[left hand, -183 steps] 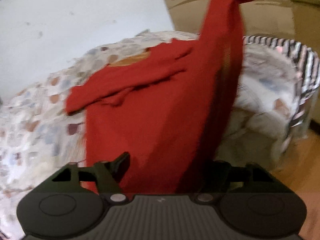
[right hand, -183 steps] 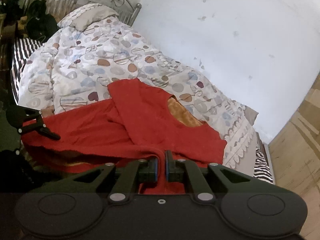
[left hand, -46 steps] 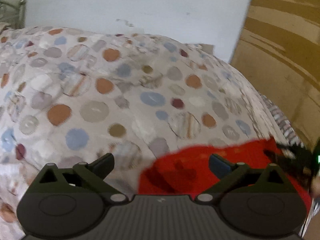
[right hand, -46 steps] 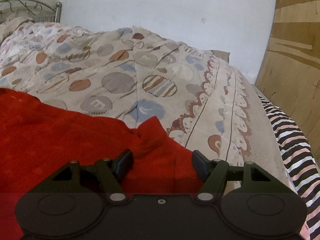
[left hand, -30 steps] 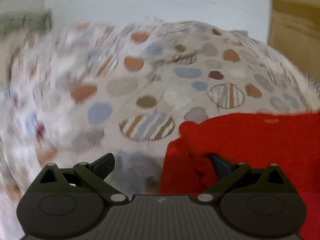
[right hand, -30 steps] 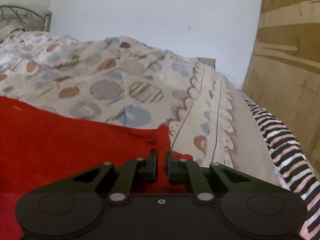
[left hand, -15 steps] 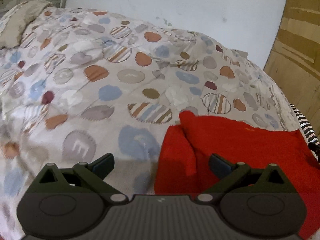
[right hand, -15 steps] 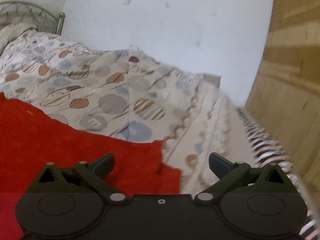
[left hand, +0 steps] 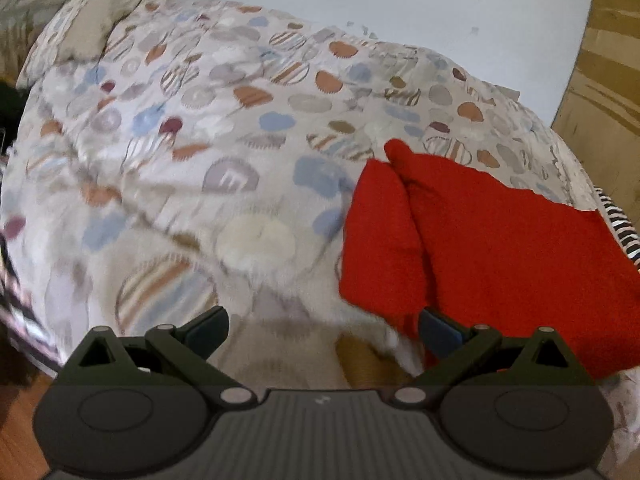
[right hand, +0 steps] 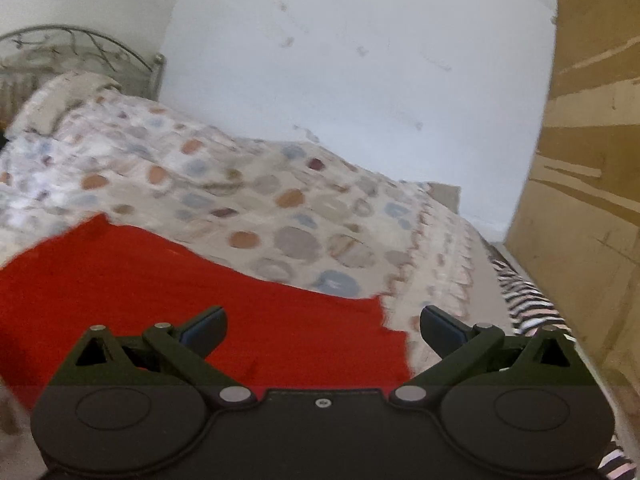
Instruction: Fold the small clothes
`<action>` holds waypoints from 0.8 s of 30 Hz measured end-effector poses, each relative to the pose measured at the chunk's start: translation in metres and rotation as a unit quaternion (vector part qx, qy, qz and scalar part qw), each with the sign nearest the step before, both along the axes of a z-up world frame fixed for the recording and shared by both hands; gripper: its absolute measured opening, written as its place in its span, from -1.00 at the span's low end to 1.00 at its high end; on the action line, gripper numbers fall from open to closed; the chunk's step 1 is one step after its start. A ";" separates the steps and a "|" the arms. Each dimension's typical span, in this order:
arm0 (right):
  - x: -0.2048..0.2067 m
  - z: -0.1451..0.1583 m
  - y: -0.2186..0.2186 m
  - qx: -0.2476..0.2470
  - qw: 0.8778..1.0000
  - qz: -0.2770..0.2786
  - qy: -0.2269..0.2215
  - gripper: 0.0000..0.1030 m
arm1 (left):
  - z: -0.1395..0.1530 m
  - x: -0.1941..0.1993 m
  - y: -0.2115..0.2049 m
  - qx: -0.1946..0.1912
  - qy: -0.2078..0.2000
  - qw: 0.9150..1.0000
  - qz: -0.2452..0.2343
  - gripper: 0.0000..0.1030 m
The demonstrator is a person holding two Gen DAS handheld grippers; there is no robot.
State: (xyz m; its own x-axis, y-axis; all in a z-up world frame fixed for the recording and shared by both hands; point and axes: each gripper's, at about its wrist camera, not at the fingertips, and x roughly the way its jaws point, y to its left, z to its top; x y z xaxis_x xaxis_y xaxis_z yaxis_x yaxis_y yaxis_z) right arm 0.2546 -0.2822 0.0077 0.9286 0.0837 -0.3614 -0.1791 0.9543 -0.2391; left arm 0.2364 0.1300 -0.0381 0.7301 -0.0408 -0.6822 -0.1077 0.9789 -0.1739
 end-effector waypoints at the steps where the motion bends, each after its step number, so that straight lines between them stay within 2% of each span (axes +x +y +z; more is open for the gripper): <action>1: -0.006 -0.001 0.008 -0.001 1.000 0.006 -0.004 0.99 | -0.001 -0.006 0.001 -0.008 0.000 1.000 0.004 0.99; 4: -0.019 -0.009 0.030 0.001 1.000 0.001 -0.015 0.99 | -0.005 -0.022 0.003 -0.030 0.001 0.999 0.019 0.99; 7: -0.027 -0.027 0.045 0.031 0.999 -0.018 -0.003 0.99 | -0.008 -0.037 0.003 -0.048 0.005 0.998 0.034 0.99; 10: -0.037 -0.047 0.058 0.030 0.999 -0.030 0.000 0.99 | -0.011 -0.049 0.003 -0.060 0.005 0.997 0.055 0.99; 13: -0.043 -0.063 0.063 0.021 0.999 -0.038 -0.014 0.99 | -0.013 -0.054 0.000 -0.072 0.003 0.995 0.074 0.99; 19: -0.052 -0.091 0.060 0.028 0.998 -0.045 -0.039 0.99 | -0.016 -0.054 -0.011 -0.111 0.001 0.990 0.081 0.99; 21: -0.055 -0.094 0.060 0.029 0.997 -0.050 -0.047 0.99 | -0.016 -0.055 -0.014 -0.128 -0.010 0.989 0.078 0.99; 24: -0.057 -0.096 0.059 0.036 0.997 -0.049 -0.052 0.99 | -0.014 -0.063 -0.015 -0.176 -0.061 0.980 0.073 0.99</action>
